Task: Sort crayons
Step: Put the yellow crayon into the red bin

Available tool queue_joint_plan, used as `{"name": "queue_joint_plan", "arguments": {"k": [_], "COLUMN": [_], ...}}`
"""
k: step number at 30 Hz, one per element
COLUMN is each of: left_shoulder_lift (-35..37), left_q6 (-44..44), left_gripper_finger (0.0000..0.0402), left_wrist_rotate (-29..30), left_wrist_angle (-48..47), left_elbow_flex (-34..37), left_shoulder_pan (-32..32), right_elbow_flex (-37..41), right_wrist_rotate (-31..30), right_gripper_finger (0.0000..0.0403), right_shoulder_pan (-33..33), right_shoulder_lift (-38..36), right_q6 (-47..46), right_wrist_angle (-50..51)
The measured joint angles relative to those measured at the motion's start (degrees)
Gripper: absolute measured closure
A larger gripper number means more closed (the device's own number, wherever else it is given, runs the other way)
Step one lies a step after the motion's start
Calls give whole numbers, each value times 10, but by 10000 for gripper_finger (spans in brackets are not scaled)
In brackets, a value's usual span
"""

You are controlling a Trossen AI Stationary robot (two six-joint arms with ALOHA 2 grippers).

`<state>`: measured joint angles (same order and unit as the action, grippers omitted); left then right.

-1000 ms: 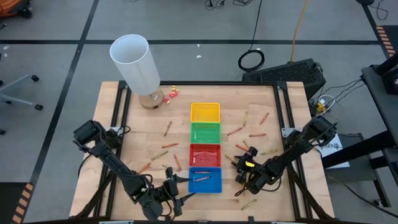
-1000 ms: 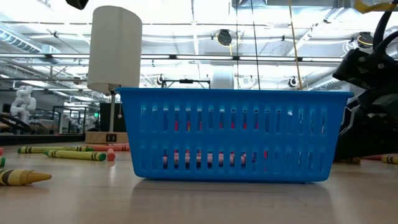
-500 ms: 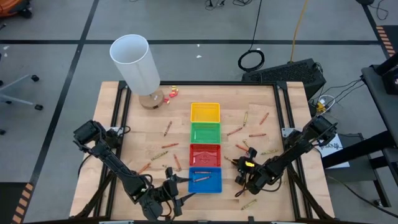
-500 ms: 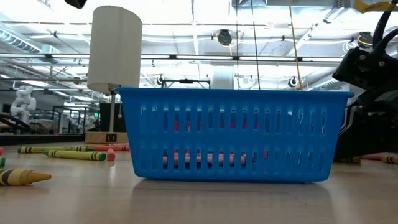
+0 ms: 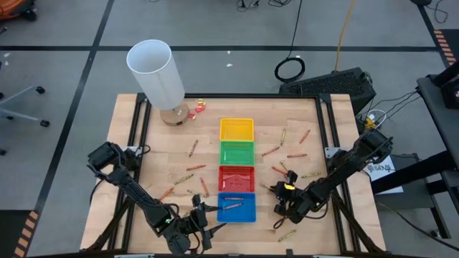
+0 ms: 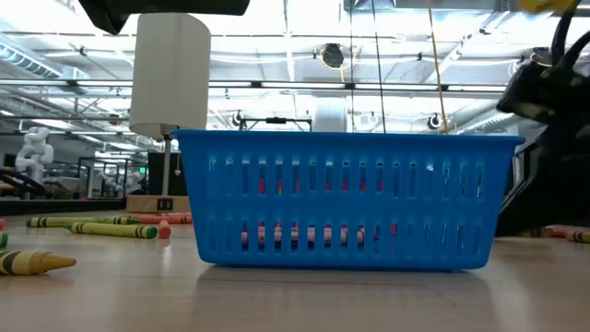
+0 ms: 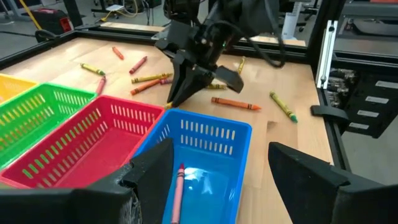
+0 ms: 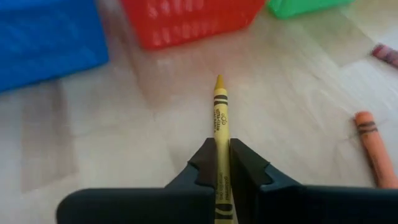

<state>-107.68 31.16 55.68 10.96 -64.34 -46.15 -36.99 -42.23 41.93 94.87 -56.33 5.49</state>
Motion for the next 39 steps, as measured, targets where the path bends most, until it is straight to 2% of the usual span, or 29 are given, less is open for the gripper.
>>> {"name": "queue_joint_plan", "arguments": {"k": [7, 17, 22, 27, 32, 39], "left_shoulder_lift": [0, 0, 0, 0, 0, 0], "left_q6": [-4, 0, 0, 0, 1, 1], "left_gripper_finger": [139, 139, 139, 139, 139, 139], "left_wrist_rotate": [1, 1, 1, 1, 1, 1], "left_wrist_angle": [1, 1, 1, 5, 7, 16], "left_elbow_flex": [0, 0, 0, 0, 0, 0], "left_shoulder_pan": [2, 2, 6, 15, 24, 34], "right_elbow_flex": [0, 0, 0, -1, -1, -1], "right_wrist_rotate": [-15, -29, -84, -169, -224, -238], "right_gripper_finger": [398, 398, 398, 399, 399, 399], "right_shoulder_pan": [3, 56, 90, 120, 133, 134], "right_shoulder_lift": [-57, -157, -200, -198, -178, -163], "right_q6": [19, 21, 54, 66, 70, 171], "right_wrist_angle": [16, 68, 59, 59, 41, -50]}}
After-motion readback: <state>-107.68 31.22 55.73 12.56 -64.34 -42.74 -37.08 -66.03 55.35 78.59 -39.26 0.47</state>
